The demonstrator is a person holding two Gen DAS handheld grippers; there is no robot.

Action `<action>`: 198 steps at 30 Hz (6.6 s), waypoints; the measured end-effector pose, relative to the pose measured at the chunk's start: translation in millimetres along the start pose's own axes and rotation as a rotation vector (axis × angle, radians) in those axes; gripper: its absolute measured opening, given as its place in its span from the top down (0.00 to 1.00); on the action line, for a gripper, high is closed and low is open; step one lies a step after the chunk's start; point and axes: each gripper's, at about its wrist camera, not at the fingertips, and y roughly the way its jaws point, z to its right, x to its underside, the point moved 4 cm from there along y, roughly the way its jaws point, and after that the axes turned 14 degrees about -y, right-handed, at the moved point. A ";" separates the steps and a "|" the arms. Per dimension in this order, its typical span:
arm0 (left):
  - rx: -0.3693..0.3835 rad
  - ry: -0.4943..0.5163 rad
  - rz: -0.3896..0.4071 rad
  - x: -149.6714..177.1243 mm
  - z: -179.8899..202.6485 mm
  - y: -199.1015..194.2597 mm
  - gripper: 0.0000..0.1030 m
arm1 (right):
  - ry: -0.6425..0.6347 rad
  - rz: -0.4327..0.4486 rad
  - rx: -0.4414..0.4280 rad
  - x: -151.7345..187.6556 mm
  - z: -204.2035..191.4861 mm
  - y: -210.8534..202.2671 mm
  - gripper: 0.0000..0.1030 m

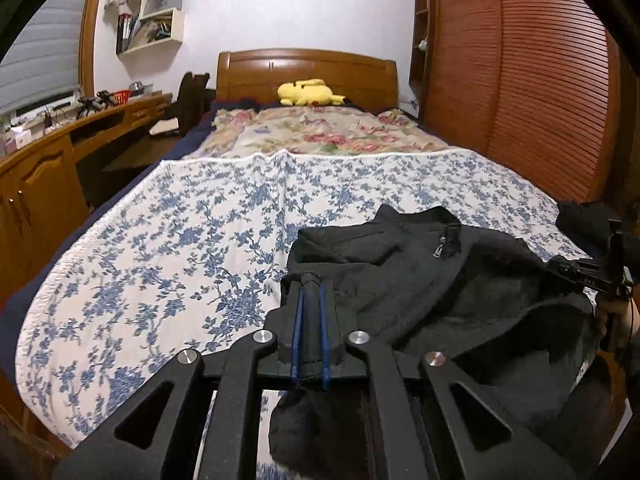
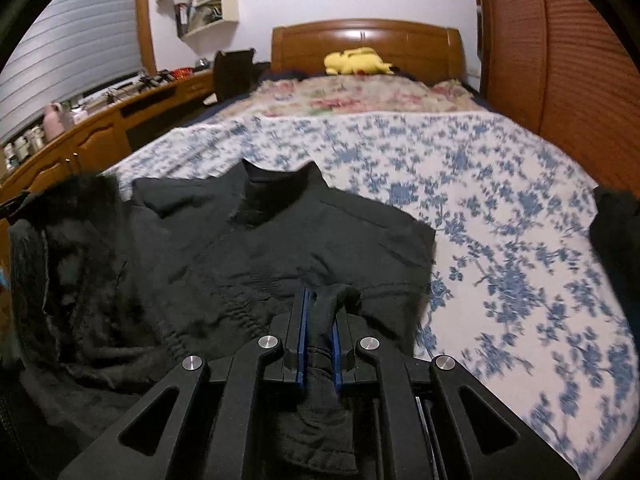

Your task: Fold large clothes

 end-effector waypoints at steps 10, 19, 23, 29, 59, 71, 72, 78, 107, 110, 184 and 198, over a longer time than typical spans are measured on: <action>0.005 -0.003 0.043 -28.4 -0.4 31.5 0.65 | 0.024 -0.031 -0.014 -54.0 32.7 81.3 0.91; 0.093 -0.009 0.024 -23.2 19.9 62.4 0.64 | -0.001 -0.066 0.072 -93.2 52.4 150.8 0.91; 0.113 0.010 0.017 -17.6 26.5 65.6 0.51 | 0.008 -0.022 0.137 -111.8 65.2 164.1 0.91; 0.166 0.029 0.008 -10.7 35.5 66.1 0.36 | 0.047 -0.048 0.266 -133.7 89.5 192.5 0.91; 0.158 0.049 -0.062 13.6 41.3 83.5 0.32 | 0.087 -0.302 0.130 -84.0 92.4 207.7 0.31; 0.157 0.055 -0.086 17.0 41.8 93.7 0.32 | 0.113 -0.321 0.032 -78.0 93.9 247.6 0.91; 0.156 0.056 -0.088 17.0 42.3 94.5 0.32 | 0.073 -0.304 0.058 -82.5 91.4 245.0 0.94; 0.160 0.055 -0.088 17.0 43.5 95.2 0.32 | 0.121 -0.297 0.241 -92.0 112.2 238.0 0.95; 0.156 0.040 -0.081 19.0 30.4 88.2 0.32 | -0.148 -0.345 0.067 -152.9 -28.0 364.7 0.76; 0.157 0.036 -0.083 18.2 30.3 89.9 0.32 | -0.168 -0.329 0.091 -159.8 -36.0 363.3 0.84; -0.026 0.089 -0.102 45.0 74.4 56.8 0.30 | -0.209 -0.114 -0.056 22.3 -66.2 110.0 0.40; -0.118 -0.101 -0.141 38.0 -11.1 74.5 0.30 | -0.237 -0.129 -0.048 15.1 -78.0 113.1 0.40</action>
